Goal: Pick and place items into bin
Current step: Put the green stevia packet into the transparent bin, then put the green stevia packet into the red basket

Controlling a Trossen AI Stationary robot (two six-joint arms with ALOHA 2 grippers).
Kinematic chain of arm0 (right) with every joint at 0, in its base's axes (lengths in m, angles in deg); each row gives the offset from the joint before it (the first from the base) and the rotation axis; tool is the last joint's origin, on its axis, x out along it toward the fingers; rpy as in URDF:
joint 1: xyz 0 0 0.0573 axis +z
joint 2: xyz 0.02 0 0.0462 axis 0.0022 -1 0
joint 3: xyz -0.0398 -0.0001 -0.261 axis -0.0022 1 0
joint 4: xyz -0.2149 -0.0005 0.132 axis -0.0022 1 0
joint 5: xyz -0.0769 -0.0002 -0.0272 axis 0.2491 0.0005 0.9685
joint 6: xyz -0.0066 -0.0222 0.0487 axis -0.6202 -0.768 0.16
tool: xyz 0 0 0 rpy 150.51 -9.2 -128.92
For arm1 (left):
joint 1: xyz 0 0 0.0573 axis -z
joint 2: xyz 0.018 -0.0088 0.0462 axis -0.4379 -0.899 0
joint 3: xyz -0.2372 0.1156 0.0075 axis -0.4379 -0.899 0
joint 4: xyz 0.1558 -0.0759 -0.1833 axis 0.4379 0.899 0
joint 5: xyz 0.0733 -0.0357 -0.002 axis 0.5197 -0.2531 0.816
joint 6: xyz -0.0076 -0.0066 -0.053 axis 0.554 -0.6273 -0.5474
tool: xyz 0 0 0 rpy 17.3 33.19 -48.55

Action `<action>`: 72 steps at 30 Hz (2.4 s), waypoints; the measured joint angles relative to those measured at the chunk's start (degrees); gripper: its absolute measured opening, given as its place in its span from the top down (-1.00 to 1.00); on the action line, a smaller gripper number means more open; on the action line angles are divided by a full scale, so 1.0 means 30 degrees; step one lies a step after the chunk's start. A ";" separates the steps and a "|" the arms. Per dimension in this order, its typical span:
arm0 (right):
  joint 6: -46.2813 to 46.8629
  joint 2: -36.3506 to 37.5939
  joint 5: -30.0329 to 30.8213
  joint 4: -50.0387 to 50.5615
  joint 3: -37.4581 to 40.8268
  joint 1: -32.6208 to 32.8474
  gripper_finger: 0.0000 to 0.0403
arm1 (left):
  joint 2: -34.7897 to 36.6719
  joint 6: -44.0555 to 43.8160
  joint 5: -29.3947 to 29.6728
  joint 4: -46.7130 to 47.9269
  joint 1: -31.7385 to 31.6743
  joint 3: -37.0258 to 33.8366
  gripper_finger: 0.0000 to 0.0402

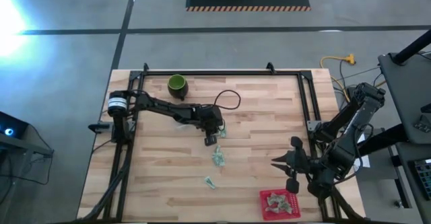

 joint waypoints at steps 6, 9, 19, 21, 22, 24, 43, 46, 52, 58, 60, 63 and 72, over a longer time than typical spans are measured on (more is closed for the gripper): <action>0.0000 0.0006 0.0000 0.0000 0.0007 0.0000 0.71 | 0.0000 -0.0036 -0.0015 0.0005 -0.0007 0.0207 0.99; 0.0000 0.0006 0.0000 0.0000 0.0007 0.0000 0.71 | 0.0018 -0.0050 -0.0020 0.0005 -0.0007 0.0250 0.99; 0.0000 0.0006 0.0013 0.0005 0.0016 0.0007 0.71 | 0.1313 -0.0080 0.0149 0.0940 -0.0022 0.0199 0.99; 0.0000 -0.0001 0.0194 -0.0021 0.0058 0.0007 0.71 | 0.1769 -0.0076 0.0389 0.1280 -0.0022 0.0195 0.99; -0.0007 -0.0001 0.0371 0.0038 0.0079 0.0007 0.71 | 0.1958 -0.0046 0.0648 0.1624 -0.0022 0.0181 0.99; -0.0028 0.0013 0.0520 -0.0044 0.0094 -0.0007 0.71 | 0.2444 0.0001 0.1073 0.2096 -0.0029 0.0184 0.99; -0.0144 0.0006 0.1515 0.0007 0.0291 -0.0225 0.71 | 0.7251 0.0539 0.5765 0.9874 -0.0640 -0.0724 0.99; -0.0066 0.0006 0.1515 -0.0028 0.0291 -0.0293 0.71 | 0.7690 0.0442 0.5778 0.9971 -0.0955 -0.1360 0.99; 0.0000 0.0006 0.1514 -0.0270 0.0291 -0.0306 0.71 | 0.7861 0.0193 0.5824 1.0034 -0.1437 -0.2764 0.99; 0.0000 0.0006 0.1515 -0.0321 0.0291 -0.0311 0.71 | 0.7887 -0.0628 0.6113 0.9993 -0.1543 -0.3614 0.99; 0.0000 0.0006 0.1508 -0.0321 0.0291 -0.0374 0.71 | 0.8022 -0.0627 0.6115 1.0025 -0.1545 -0.3706 0.98; -0.0022 0.0006 0.1508 -0.0313 0.0291 -0.0525 0.71 | 0.8300 -0.0612 0.6186 0.9856 -0.1545 -0.3699 0.89; -0.0160 0.0006 0.1508 -0.0313 0.0443 -0.1126 0.71 | 0.8663 -0.0781 0.6501 0.9937 -0.1566 -0.3684 0.45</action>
